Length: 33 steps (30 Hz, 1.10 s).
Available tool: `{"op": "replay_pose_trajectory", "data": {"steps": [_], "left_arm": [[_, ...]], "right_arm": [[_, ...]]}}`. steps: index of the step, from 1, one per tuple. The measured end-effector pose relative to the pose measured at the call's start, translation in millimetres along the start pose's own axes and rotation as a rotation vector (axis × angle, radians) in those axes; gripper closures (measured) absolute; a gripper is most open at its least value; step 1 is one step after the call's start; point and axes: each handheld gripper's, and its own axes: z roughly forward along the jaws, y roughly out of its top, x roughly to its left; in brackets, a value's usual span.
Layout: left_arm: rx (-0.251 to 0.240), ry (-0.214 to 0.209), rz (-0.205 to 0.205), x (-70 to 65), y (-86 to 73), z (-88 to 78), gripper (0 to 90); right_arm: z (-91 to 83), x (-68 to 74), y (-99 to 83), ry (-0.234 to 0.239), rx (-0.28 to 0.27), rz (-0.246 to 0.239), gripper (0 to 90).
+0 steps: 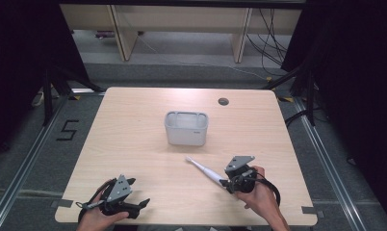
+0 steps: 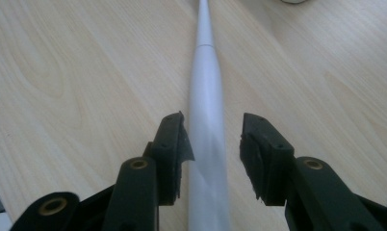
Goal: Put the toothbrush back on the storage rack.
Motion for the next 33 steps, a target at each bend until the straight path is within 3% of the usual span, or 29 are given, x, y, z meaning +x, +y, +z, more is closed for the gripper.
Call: {"op": "replay_pose_trajectory", "data": {"steps": [5, 17, 18, 19, 23, 33], "left_arm": [[0.01, 0.001, 0.007, 0.6, 0.4, -1.3, 15.1], [0.0, 0.0, -0.004, -0.2, 0.4, -0.5, 15.1], [0.001, -0.001, -0.004, -0.2, 0.2, -0.7, 15.1], [0.011, 0.0, 0.01, 0.7, 0.3, -1.4, 15.1], [0.01, 0.004, 0.009, 0.3, 0.6, -1.4, 15.2], [0.012, -0.001, 0.014, 0.3, 0.7, -1.3, 15.2]], "right_arm": [[10.6, -3.0, 9.8, 0.015, 0.071, -0.03, 58.0], [30.9, -8.9, 32.2, 0.065, 0.234, -0.023, 56.9], [32.8, -10.4, 34.1, 0.067, 0.233, -0.057, 56.9], [33.7, -10.0, 35.7, 0.064, 0.241, -0.05, 57.0], [40.3, -9.8, 40.7, 0.073, 0.268, -0.074, 57.6], [52.3, -11.7, 46.8, 0.096, 0.337, -0.079, 60.3]]}}
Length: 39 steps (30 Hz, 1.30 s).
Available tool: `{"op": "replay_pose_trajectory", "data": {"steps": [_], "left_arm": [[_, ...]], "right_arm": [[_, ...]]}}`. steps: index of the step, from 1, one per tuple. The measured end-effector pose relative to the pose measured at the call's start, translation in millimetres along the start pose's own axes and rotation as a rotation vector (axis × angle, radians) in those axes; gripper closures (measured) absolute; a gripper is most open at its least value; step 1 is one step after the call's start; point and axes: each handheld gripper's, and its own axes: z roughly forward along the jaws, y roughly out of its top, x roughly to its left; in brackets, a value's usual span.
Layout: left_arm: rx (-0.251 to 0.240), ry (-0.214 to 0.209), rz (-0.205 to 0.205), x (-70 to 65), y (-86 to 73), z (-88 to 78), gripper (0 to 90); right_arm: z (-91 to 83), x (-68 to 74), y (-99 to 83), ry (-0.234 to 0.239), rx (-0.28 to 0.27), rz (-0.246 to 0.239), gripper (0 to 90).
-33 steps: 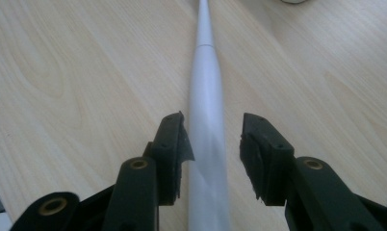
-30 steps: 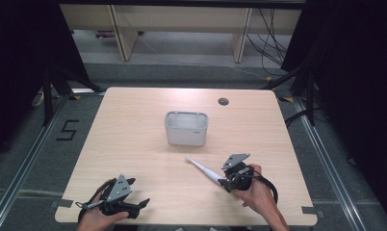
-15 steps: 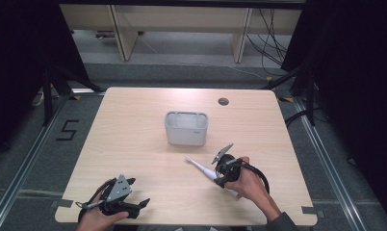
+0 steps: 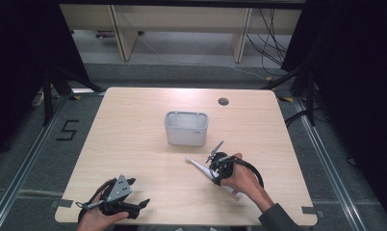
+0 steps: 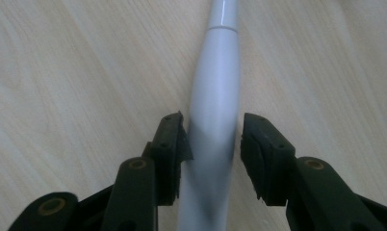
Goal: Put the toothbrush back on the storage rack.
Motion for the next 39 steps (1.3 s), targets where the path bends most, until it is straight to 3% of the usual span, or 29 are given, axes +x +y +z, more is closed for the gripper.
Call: {"op": "replay_pose_trajectory", "data": {"steps": [6, 7, 10, 12, 13, 20, 22, 23, 27, 29, 36, 39], "left_arm": [[0.0, 0.002, -0.005, -0.4, 0.0, -0.4, 15.2], [-0.003, 0.003, -0.007, -0.3, 0.0, -0.3, 15.1], [-0.002, 0.004, -0.003, -0.1, -0.2, -0.4, 15.1], [-0.002, 0.003, -0.004, -0.4, 0.1, -0.4, 15.2], [-0.004, 0.003, -0.004, -0.5, 0.2, -0.4, 15.1], [-0.004, 0.004, -0.003, -0.4, 0.0, -0.4, 15.1], [-0.003, 0.002, -0.005, -0.6, -0.1, -0.4, 15.1], [-0.003, 0.002, -0.003, -0.6, 0.1, -0.4, 15.1], [-0.003, 0.002, -0.004, -0.7, -0.1, -0.4, 15.1], [-0.001, 0.003, -0.003, -0.6, 0.1, -0.5, 15.1], [-0.001, 0.003, -0.004, -0.6, 0.1, -0.5, 15.1], [-0.003, 0.002, -0.006, -0.5, 0.0, -0.5, 15.1]], "right_arm": [[2.5, -1.7, 7.4, 0.004, 0.051, -0.025, 62.1], [3.0, 0.2, 8.5, -0.004, 0.059, 0.001, 62.8], [4.6, 0.6, 10.7, 0.001, 0.071, -0.037, 64.2], [5.0, 2.6, 11.9, -0.011, 0.09, -0.023, 65.7], [5.3, 1.7, 12.8, 0.002, 0.094, -0.045, 65.8], [7.8, 3.9, 20.4, -0.038, 0.163, -0.093, 65.9], [9.5, 1.9, 21.7, -0.028, 0.168, -0.114, 66.0], [9.4, 3.4, 22.5, -0.03, 0.179, -0.093, 66.0], [11.2, 4.3, 25.4, -0.021, 0.197, -0.095, 66.1], [12.8, 3.2, 26.4, -0.012, 0.203, -0.121, 66.1], [13.0, 3.8, 28.2, -0.006, 0.225, -0.084, 66.3], [13.3, 2.3, 29.5, -0.001, 0.231, -0.105, 66.3]]}}
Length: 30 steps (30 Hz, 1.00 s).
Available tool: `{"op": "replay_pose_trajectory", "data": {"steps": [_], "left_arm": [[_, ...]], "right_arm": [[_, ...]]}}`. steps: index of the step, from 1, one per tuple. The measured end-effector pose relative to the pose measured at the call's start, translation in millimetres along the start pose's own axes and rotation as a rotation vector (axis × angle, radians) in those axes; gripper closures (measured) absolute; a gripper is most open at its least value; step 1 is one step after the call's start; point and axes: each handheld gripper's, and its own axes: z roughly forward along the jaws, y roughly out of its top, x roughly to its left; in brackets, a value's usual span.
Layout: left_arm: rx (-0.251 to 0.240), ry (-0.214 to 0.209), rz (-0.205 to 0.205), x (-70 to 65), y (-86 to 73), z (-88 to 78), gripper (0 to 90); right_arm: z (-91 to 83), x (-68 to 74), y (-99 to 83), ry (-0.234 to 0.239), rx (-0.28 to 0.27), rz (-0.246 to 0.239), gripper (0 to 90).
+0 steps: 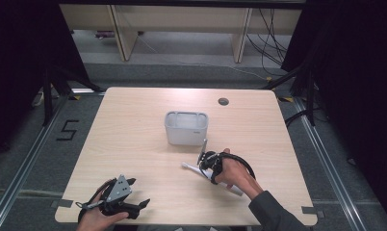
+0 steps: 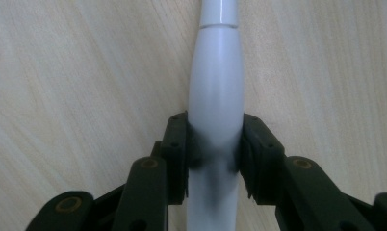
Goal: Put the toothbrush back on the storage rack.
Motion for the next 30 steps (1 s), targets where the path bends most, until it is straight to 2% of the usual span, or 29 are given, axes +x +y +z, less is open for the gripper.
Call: {"op": "replay_pose_trajectory", "data": {"steps": [2, 4, 5, 7, 8, 11, 13, 15, 18, 19, 20, 21, 24, 26, 29, 30], "left_arm": [[0.002, -0.003, 0.007, 0.6, 0.2, -0.1, 15.1], [0.003, -0.002, 0.012, 0.8, 0.4, -0.4, 15.1], [0.003, -0.001, 0.011, 0.8, 0.4, -0.4, 15.1], [0.003, -0.002, 0.01, 0.8, 0.2, -0.3, 15.1], [0.004, -0.001, 0.011, 0.8, 0.3, -0.3, 15.1], [0.004, -0.002, 0.013, 0.8, 0.3, -0.4, 15.1], [0.003, -0.002, 0.011, 0.7, 0.3, -0.3, 15.2], [0.003, -0.001, 0.011, 0.8, 0.3, -0.4, 15.1], [0.002, -0.001, 0.01, 1.0, 0.2, -0.3, 15.1], [0.01, -0.006, 0.012, 1.4, 0.4, -0.6, 15.1], [0.004, 0.0, 0.01, 1.0, 0.3, -0.3, 15.1], [0.0, -0.004, 0.008, 0.9, 0.3, 0.0, 15.1], [0.003, -0.001, 0.01, 0.8, 0.3, -0.3, 15.1], [0.001, 0.0, 0.009, 0.9, 0.2, -0.2, 15.1], [-0.002, 0.0, 0.004, 0.3, 0.2, 0.1, 15.1], [0.0, -0.001, 0.001, 0.0, 0.2, 0.1, 15.1]], "right_arm": [[0.1, 1.6, 1.7, 0.001, 0.014, 0.002, 66.4], [0.1, 0.2, 3.8, -0.008, 0.034, -0.031, 66.4], [0.5, 2.0, 4.5, 0.0, 0.033, -0.009, 66.4], [0.9, 1.2, 5.6, 0.013, 0.04, -0.01, 66.5], [0.3, 0.6, 6.3, 0.0, 0.042, -0.018, 66.5], [0.5, 0.8, 6.3, 0.009, 0.045, -0.009, 66.5], [0.7, -0.5, 5.4, 0.005, 0.046, -0.03, 66.6], [0.6, 1.1, 4.9, 0.014, 0.037, -0.011, 66.6], [-1.6, 1.5, 2.7, 0.014, 0.028, -0.012, 66.7], [-2.8, 0.8, 1.6, 0.018, 0.002, -0.023, 66.7], [-5.5, 0.4, 0.0, 0.004, -0.001, -0.027, 66.7], [-7.7, -1.0, -0.8, -0.005, -0.013, -0.056, 66.7], [-15.0, 1.8, -5.6, -0.013, -0.044, -0.033, 66.8], [-21.2, 1.6, -8.5, -0.017, -0.069, -0.047, 66.8], [-32.1, 0.8, -14.6, -0.02, -0.135, -0.052, 66.8], [-36.3, 1.9, -16.6, -0.022, -0.157, -0.029, 66.8]]}}
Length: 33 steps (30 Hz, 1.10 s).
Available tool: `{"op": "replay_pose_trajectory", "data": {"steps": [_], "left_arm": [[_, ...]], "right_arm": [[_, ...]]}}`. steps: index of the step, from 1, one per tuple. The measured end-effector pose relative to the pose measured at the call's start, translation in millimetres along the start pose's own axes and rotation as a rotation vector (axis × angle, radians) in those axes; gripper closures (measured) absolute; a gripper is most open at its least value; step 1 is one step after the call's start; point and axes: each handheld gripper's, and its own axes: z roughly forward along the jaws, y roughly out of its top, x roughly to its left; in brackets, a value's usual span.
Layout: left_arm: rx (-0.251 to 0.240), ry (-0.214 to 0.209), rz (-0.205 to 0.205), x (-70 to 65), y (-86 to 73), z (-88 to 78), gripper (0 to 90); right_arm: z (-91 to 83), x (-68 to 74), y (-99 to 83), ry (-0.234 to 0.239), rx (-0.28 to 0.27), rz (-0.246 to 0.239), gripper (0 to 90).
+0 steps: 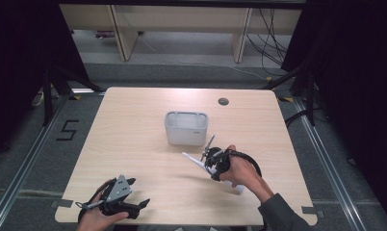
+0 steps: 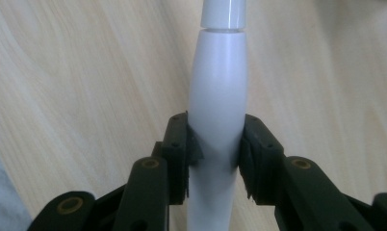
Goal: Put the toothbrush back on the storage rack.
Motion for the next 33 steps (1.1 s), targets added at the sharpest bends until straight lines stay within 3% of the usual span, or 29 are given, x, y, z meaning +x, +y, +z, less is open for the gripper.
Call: {"op": "replay_pose_trajectory", "data": {"steps": [3, 6, 14, 17, 19, 20, 25, 28, 29, 32, 33], "left_arm": [[0.0, 0.003, 0.002, 0.3, 0.0, 0.0, 15.1], [0.001, 0.002, 0.001, 0.1, -0.1, 0.2, 15.1], [0.001, 0.002, -0.001, 0.0, -0.1, 0.2, 15.1], [0.0, 0.002, -0.001, 0.1, -0.1, 0.1, 15.1], [0.001, 0.002, 0.001, 0.2, -0.1, 0.1, 15.1], [0.0, 0.002, 0.0, 0.0, 0.0, 0.1, 15.1], [-0.002, 0.0, 0.003, 0.4, -0.1, -0.1, 15.1], [0.0, 0.001, 0.0, 0.0, -0.1, -0.1, 15.1], [0.0, 0.001, 0.0, 0.1, -0.1, 0.0, 15.1], [0.0, 0.002, 0.001, 0.3, -0.1, 0.2, 15.2], [0.001, 0.002, 0.001, 0.2, -0.1, 0.2, 15.1]], "right_arm": [[-12.8, -0.2, -4.1, -0.013, -0.05, 0.026, 66.8], [-24.3, -2.7, -11.5, -0.007, -0.174, 0.036, 66.8], [-43.2, -9.6, -20.7, -0.015, -0.344, 0.094, 66.8], [-46.2, -12.4, -20.9, -0.023, -0.411, 0.072, 66.8], [-49.7, -10.9, -21.2, -0.023, -0.439, 0.096, 66.8], [-50.2, -13.5, -20.8, -0.019, -0.459, 0.066, 66.8], [-54.0, -16.1, -21.8, -0.043, -0.564, 0.101, 66.8], [-54.9, -19.9, -23.4, -0.007, -0.622, 0.149, 66.8], [-55.0, -22.3, -23.6, -0.015, -0.637, 0.138, 66.8], [-55.1, -24.0, -24.4, -0.008, -0.684, 0.172, 66.8], [-55.7, -25.9, -24.4, -0.015, -0.696, 0.156, 66.8]]}}
